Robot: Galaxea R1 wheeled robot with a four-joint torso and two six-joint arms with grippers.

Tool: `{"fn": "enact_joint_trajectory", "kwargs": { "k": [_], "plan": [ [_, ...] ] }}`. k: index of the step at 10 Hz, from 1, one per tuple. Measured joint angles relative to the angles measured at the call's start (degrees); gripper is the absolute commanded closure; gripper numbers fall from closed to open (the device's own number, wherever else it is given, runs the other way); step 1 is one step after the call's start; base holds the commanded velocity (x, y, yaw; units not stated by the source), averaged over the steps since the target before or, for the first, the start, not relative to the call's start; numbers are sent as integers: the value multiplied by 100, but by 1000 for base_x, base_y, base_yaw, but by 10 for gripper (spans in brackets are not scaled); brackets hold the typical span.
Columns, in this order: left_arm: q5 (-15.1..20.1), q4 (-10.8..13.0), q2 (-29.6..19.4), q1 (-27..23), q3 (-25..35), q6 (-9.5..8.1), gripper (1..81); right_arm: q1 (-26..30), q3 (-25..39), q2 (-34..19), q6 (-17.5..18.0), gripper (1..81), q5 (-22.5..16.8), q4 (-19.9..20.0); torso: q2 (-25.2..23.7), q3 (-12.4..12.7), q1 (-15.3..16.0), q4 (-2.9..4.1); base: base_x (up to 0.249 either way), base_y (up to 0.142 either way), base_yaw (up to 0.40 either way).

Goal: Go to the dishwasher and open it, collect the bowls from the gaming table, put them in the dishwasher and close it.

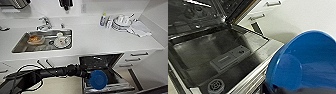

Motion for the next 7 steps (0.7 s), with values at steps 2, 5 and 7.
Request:
{"fn": "enact_joint_trajectory", "kwargs": {
  "k": [2,5,7],
  "plan": [
    [-9,144,154,-11,-195,-2,811,-7,0,0,0,811,5,0,0,0,0,0,110,0,0],
    [-16,458,479,-93,-328,-2,811,2,0,1,0,811,9,2,2,0,2,0,30,0,0],
    [-16,618,603,-95,-380,-5,811,20,0,1,0,811,16,0,2,-2,5,0,0,0,0]
  ]
}}
